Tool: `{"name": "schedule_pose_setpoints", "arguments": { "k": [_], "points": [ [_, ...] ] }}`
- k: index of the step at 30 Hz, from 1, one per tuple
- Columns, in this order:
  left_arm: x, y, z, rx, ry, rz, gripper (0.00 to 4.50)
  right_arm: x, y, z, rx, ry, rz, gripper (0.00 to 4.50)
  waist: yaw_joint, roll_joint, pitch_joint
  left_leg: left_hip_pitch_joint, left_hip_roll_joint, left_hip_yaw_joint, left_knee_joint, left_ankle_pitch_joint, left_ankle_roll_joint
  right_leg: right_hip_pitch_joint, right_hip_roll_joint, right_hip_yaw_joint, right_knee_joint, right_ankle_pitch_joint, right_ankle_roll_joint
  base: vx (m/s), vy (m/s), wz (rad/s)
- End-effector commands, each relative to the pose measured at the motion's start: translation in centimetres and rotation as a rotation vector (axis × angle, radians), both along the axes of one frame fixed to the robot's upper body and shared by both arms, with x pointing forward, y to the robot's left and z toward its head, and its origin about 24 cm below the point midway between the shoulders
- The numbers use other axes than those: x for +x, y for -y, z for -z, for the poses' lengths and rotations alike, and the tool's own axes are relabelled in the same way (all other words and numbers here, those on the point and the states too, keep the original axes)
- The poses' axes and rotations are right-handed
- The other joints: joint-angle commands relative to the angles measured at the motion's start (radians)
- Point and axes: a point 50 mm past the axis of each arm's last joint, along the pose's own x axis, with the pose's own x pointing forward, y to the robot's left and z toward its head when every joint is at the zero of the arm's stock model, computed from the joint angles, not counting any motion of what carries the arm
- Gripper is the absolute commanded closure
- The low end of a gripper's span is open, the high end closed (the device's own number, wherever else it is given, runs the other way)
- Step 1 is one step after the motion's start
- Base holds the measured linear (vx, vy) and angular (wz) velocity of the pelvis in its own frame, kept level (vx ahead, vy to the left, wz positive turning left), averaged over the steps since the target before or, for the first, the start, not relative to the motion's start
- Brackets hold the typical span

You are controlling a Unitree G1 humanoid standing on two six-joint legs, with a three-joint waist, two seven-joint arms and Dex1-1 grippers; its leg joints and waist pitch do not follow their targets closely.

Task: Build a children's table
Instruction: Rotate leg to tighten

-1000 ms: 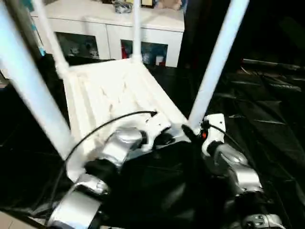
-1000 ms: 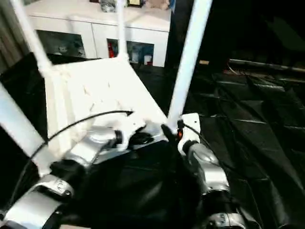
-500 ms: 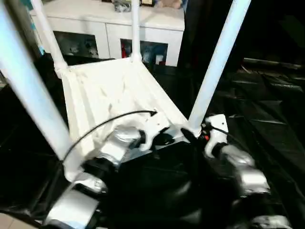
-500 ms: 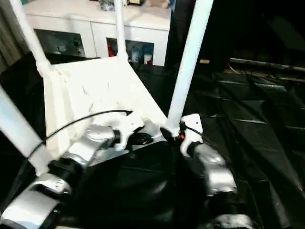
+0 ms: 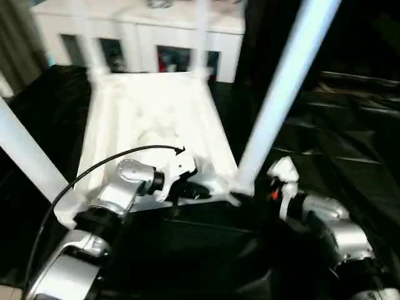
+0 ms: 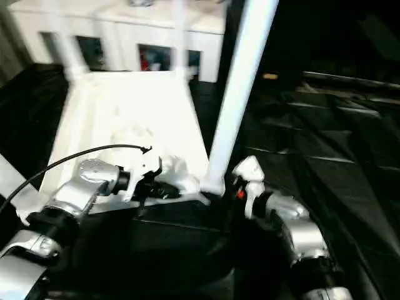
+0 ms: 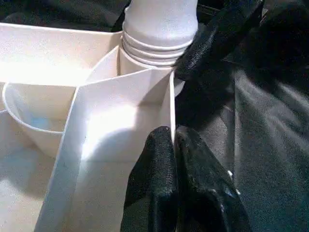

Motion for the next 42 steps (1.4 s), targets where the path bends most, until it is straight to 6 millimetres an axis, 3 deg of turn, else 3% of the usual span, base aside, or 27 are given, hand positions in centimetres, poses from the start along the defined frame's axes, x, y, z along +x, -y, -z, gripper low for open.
{"name": "schedule_pose_setpoints", "arguments": {
  "k": [1, 2, 5, 12, 14, 19, 28, 36, 40, 42],
  "points": [
    [-1.0, 0.0, 1.4, 0.019, -0.07, 0.021, 4.5, -0.2, -0.2, -0.2, 0.002, 0.006, -0.04, 0.73, 0.004, -0.001, -0.045, 0.013, 0.042, -0.01, -0.055, -0.181, 0.076, 0.047, -0.048, 0.029, -0.044, -0.059, -0.272, 0.0, 0.0, 0.0],
    [-1.0, -0.1, 1.4, 0.018, -0.073, 0.023, 4.5, -0.3, -0.2, -0.2, 0.003, 0.007, -0.046, 0.73, 0.006, -0.005, -0.045, 0.013, 0.043, -0.01, -0.056, -0.192, 0.071, 0.048, -0.049, 0.03, -0.045, -0.085, -0.266, 0.0, 0.0, 0.0],
    [-1.1, 0.0, 1.4, 0.016, -0.076, 0.026, 4.5, -0.2, -0.5, -0.2, 0.013, 0.016, -0.055, 0.73, 0.009, -0.005, -0.044, 0.015, 0.043, -0.011, -0.058, -0.204, 0.057, 0.046, -0.05, 0.031, -0.048, -0.124, -0.253, 0.0, 0.0, 0.0],
    [-1.3, 0.0, 1.4, 0.015, -0.078, 0.029, 4.5, -0.1, -0.9, -0.6, 0.04, 0.037, -0.075, 0.73, 0.009, -0.008, -0.048, 0.013, 0.04, -0.011, -0.052, -0.159, 0.07, 0.049, -0.048, 0.03, -0.04, -0.067, -0.257, 0.0, 0.0, 0.0],
    [-1.3, 0.0, 1.4, 0.014, -0.08, 0.028, 4.5, -0.2, -1.0, -0.6, 0.046, 0.04, -0.083, 0.98, 0.01, -0.007, -0.047, 0.012, 0.039, -0.01, -0.051, -0.152, 0.076, 0.05, -0.048, 0.03, -0.039, -0.058, -0.261, 0.0, 0.0, 0.0],
    [-1.4, 0.0, 1.4, 0.014, -0.082, 0.026, 4.5, -0.3, -1.1, -0.7, 0.055, 0.04, -0.097, 1.25, 0.01, -0.007, -0.048, 0.013, 0.04, -0.01, -0.051, -0.155, 0.076, 0.049, -0.048, 0.029, -0.038, -0.067, -0.264, 0.0, 0.0, 0.0],
    [-1.3, 0.2, 1.4, 0.019, -0.073, 0.023, 4.5, -0.3, -1.2, -0.5, 0.051, 0.043, -0.102, 1.33, 0.01, -0.008, -0.05, 0.013, 0.039, -0.01, -0.047, -0.142, 0.083, 0.051, -0.047, 0.029, -0.035, -0.048, -0.27, 0.0, 0.0, 0.0],
    [-1.4, 0.5, 1.6, 0.018, -0.067, 0.018, 4.5, -0.4, -1.6, -0.4, 0.057, 0.047, -0.101, 1.33, 0.009, -0.011, -0.048, 0.012, 0.039, -0.011, -0.047, -0.165, 0.071, 0.049, -0.048, 0.03, -0.038, -0.092, -0.259, 0.0, 0.0, 0.0],
    [-0.6, 1.3, 1.8, 0.021, -0.014, -0.083, 4.5, 0.5, -1.6, 0.0, 0.031, 0.066, 0.047, 1.34, 0.009, -0.009, -0.046, 0.014, 0.039, -0.011, -0.048, -0.187, 0.061, 0.045, -0.049, 0.031, -0.043, -0.118, -0.254, 0.0, 0.0, 0.0],
    [-0.2, 2.1, 1.9, 0.021, 0.006, -0.136, 4.5, 1.0, -1.7, 0.6, 0.008, 0.074, 0.156, 1.35, 0.009, -0.009, -0.041, 0.015, 0.039, -0.013, -0.052, -0.227, 0.043, 0.042, -0.051, 0.033, -0.05, -0.194, -0.237, 0.0, 0.0, 0.0]
  ]
}}
